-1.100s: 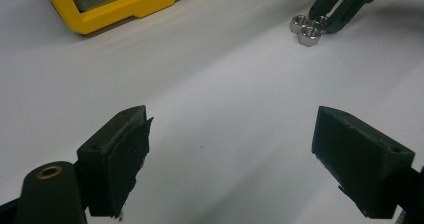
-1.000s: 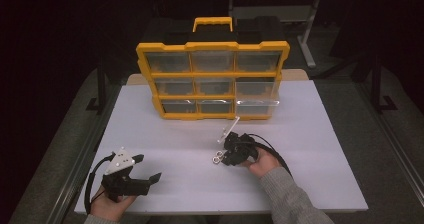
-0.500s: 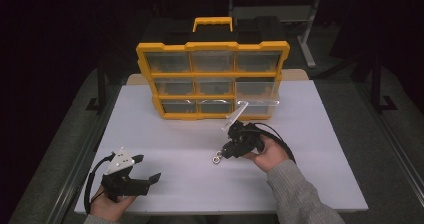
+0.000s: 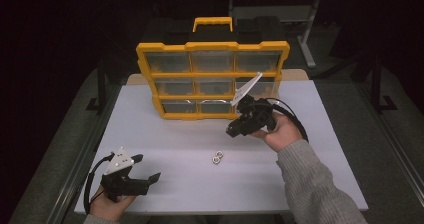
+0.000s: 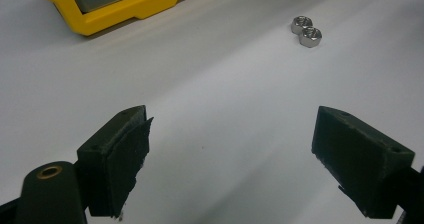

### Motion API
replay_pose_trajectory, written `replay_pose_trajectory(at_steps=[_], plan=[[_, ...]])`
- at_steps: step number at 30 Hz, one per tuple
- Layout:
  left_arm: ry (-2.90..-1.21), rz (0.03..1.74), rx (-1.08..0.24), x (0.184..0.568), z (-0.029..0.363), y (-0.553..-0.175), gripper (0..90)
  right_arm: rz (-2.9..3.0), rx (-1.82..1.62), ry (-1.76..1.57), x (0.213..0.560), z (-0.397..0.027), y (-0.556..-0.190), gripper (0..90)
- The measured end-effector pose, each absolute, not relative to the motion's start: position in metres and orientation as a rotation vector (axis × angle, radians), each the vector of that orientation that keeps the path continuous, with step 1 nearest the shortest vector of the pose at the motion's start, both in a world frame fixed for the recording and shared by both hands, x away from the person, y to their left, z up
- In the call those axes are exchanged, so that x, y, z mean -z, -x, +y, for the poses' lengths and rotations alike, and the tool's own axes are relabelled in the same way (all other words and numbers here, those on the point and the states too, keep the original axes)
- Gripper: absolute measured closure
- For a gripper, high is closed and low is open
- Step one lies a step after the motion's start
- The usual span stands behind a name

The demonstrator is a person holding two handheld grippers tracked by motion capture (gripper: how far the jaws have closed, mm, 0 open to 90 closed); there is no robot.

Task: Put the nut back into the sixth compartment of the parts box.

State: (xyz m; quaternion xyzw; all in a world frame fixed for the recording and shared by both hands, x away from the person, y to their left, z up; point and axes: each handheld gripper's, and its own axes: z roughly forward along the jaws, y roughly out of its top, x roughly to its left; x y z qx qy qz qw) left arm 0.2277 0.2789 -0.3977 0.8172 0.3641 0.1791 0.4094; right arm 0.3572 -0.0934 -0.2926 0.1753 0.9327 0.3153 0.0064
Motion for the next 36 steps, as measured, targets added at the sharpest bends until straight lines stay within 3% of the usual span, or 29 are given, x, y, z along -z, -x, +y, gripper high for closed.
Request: replay_pose_trajectory(at_steps=[19,36], plan=[[-2.054,0.912,-0.459,0.398,0.279,-0.228,15.3,2.794,-0.981,-0.695,0.219,-0.124,-0.391,69.1],[-2.071,0.904,-0.465,0.397,0.280,-0.227,15.2,2.745,-0.864,-0.919,0.247,-0.145,-0.429,69.1]])
